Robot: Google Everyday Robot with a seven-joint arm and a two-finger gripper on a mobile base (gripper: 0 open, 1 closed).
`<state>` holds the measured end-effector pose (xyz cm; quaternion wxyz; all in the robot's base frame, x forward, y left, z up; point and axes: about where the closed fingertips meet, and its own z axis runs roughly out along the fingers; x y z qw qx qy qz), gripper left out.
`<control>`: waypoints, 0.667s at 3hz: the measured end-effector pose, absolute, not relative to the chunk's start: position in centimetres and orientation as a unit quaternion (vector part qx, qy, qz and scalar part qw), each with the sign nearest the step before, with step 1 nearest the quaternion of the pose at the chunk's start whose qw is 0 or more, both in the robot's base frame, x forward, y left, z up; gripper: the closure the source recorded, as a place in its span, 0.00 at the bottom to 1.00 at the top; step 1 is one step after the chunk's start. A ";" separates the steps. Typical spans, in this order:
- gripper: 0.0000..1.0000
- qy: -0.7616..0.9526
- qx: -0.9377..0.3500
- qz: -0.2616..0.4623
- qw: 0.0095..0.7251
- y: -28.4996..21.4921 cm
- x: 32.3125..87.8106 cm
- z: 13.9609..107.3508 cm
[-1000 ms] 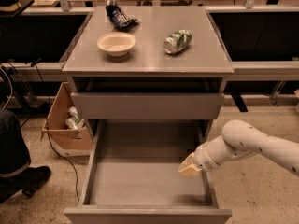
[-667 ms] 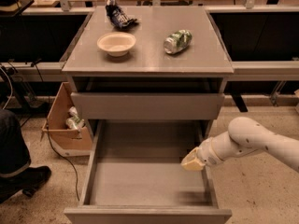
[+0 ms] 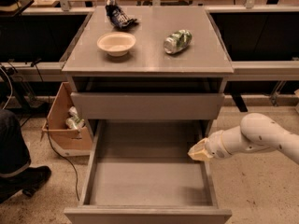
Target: Open middle drawer
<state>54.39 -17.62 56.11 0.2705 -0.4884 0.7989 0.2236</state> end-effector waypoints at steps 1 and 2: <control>1.00 0.801 -0.477 0.214 0.293 -18.8 55.3 56.8; 1.00 0.808 -0.459 0.187 0.318 -23.9 55.3 60.5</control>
Offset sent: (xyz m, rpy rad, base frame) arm 0.0073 -0.1079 0.0727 -0.0120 -0.1338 -0.1518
